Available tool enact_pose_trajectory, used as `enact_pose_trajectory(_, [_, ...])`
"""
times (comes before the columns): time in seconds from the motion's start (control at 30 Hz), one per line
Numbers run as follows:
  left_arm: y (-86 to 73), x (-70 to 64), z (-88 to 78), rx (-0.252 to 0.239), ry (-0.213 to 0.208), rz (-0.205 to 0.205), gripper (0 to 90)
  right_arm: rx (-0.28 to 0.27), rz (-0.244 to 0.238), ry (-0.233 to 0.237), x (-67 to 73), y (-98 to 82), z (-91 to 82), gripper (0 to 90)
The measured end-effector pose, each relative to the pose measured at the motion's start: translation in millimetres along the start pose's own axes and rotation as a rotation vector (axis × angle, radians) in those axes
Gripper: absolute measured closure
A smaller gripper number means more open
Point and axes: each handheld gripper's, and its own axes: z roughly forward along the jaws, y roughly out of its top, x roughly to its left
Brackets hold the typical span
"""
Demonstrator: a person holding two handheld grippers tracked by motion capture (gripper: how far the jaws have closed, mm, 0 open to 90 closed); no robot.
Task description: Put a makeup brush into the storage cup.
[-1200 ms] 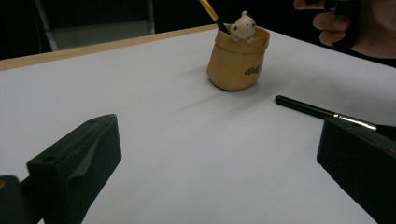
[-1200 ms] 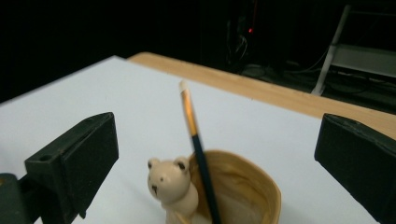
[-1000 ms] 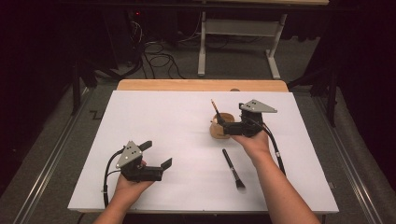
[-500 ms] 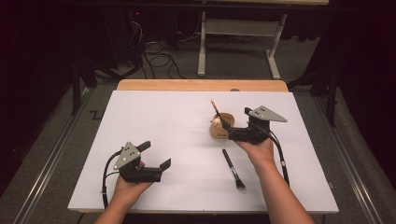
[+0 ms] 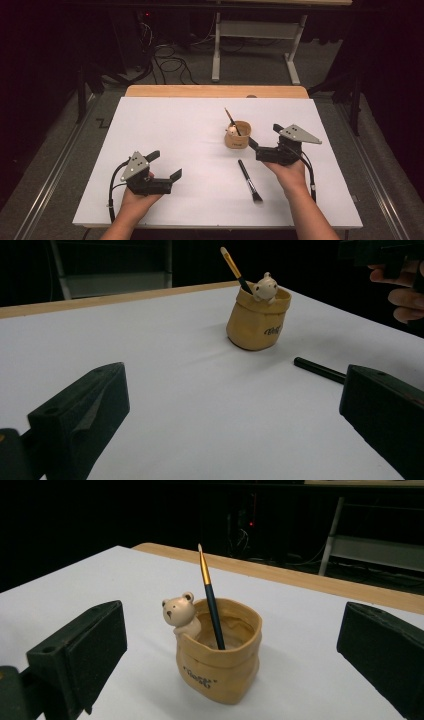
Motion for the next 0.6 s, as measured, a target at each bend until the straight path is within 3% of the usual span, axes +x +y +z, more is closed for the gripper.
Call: enact_pose_trajectory(0.6, [0.1,3.7,-2.0,-0.011,0.015,-0.008,0.6,-0.005,-0.010,-0.047,-15.8,-26.6,-42.4,0.4])
